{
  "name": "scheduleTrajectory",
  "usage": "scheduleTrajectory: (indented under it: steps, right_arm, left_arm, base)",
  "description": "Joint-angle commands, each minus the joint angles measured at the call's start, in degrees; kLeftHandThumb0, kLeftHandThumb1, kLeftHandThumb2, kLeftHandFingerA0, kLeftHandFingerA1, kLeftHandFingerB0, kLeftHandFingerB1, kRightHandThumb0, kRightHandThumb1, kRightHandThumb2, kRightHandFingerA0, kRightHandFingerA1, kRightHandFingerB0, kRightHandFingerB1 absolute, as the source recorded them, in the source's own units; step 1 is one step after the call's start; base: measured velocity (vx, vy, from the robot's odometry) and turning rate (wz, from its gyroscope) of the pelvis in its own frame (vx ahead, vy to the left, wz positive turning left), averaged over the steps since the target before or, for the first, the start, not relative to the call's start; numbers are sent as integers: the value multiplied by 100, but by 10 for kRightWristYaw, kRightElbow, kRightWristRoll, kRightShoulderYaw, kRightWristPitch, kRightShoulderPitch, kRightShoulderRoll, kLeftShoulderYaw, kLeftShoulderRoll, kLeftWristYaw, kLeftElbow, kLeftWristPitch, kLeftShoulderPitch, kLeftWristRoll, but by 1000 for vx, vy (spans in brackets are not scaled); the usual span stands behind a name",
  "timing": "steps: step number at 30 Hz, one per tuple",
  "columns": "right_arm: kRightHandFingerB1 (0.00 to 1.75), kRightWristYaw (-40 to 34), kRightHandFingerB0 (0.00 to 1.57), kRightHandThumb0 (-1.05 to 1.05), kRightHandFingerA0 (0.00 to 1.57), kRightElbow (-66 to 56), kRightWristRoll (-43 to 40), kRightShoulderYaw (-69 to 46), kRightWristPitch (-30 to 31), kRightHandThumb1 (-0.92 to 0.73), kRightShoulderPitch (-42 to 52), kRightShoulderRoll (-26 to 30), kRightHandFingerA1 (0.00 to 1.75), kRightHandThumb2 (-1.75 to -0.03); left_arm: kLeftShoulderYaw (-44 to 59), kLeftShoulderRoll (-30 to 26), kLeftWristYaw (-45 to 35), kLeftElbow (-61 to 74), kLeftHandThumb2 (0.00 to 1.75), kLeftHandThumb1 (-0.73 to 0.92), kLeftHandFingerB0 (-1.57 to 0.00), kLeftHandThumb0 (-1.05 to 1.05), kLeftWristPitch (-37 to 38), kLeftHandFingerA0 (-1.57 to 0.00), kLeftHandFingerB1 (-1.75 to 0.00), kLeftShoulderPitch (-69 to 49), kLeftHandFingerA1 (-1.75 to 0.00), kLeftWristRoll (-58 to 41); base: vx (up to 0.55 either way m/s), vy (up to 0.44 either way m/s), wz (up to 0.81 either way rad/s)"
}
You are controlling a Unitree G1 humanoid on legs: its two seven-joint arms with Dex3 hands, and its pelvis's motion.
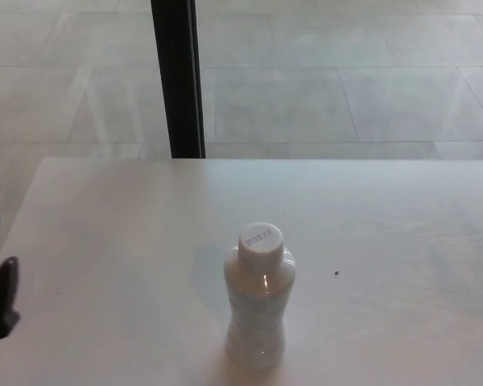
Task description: The robot uses its left hand to to lift the bottle kept on the middle of the desk and tilts it towards its right hand. It then uses its right hand to rotate its cap to open it and places the bottle and cap back on the desk
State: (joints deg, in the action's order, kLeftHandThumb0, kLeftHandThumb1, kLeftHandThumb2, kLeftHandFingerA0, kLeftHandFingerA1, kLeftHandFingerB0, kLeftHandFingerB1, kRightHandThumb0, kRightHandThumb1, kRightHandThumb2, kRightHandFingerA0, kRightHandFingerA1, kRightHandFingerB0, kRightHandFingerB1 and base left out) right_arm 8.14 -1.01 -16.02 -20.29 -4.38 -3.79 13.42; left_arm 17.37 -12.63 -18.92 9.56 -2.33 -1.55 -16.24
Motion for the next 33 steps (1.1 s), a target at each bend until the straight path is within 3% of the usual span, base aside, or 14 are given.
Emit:
scheduleTrajectory:
  steps: [1,3,4,9,10,11,13,14,20,22,23,25,26,33]
  right_arm:
    - [52,12,9,-104,26,-51,11,78,53,-72,5,-24,67,-111]
    - [53,12,9,-105,25,-46,13,88,55,-72,4,-24,67,-111]
    - [51,8,12,-98,27,-46,14,93,61,-85,4,-27,71,-66]
    - [52,0,12,-99,35,-43,18,106,71,-68,5,-32,70,-86]
    - [50,0,13,-98,35,-45,20,108,73,-83,8,-31,71,-68]
    - [54,0,10,-100,34,-47,22,112,75,-71,12,-32,71,-111]
    - [55,0,12,-92,37,-47,23,115,79,-65,14,-33,72,-108]
    - [51,-1,17,-99,41,-49,24,116,81,-82,15,-34,74,-67]
    - [51,-5,23,-95,48,-53,20,114,100,-82,9,-40,79,-65]
    - [55,-4,21,-99,50,-53,19,112,102,-67,9,-41,78,-109]
    - [50,-5,26,-93,50,-54,20,113,105,-80,8,-42,79,-65]
    - [50,-4,25,-96,51,-56,20,112,108,-78,8,-42,80,-65]
    - [55,-4,23,-95,52,-56,21,113,108,-65,7,-43,79,-107]
    - [51,-16,33,-89,58,-54,29,117,106,-77,5,-58,87,-63]
  left_arm:
    - [-62,10,18,73,106,62,0,-105,-96,0,-10,1,-21,-12]
    - [-67,14,24,80,107,62,0,-105,-105,0,-10,0,-21,-16]
    - [-72,16,26,84,106,62,0,-105,-111,0,-8,-1,-21,-17]
    - [-87,6,27,90,106,60,0,-103,-132,0,-6,-2,-23,-5]
    - [-91,1,25,93,70,67,0,-91,-135,0,-18,-4,-8,-1]
    - [-97,-5,25,96,105,58,-9,-99,-134,0,-7,-10,-25,11]
    - [-111,-13,20,84,104,56,-8,-95,-111,0,-16,-9,-30,32]
    - [-117,-18,15,81,104,56,-8,-97,-109,0,-14,-8,-28,34]
    - [-176,-53,-1,60,103,54,0,-99,-114,0,-7,8,-27,75]
    - [-196,-56,6,52,104,56,-7,-105,-119,0,-1,17,-26,84]
    - [-206,-56,13,53,104,54,-8,-103,-130,0,0,20,-25,93]
    - [-220,-55,18,49,103,51,-3,-100,-135,0,0,27,-26,103]
    - [-229,-51,17,50,101,51,0,-100,-141,0,0,31,-25,102]
    - [-287,-37,22,27,99,53,0,-98,-158,0,0,82,-26,135]
  base:
    - [0,0,0]
    - [0,0,0]
    - [0,0,0]
    - [0,0,0]
    - [0,0,0]
    - [0,0,0]
    - [0,0,0]
    - [0,0,0]
    - [0,0,0]
    - [0,0,0]
    - [0,0,0]
    - [0,0,0]
    - [0,0,0]
    - [0,0,0]
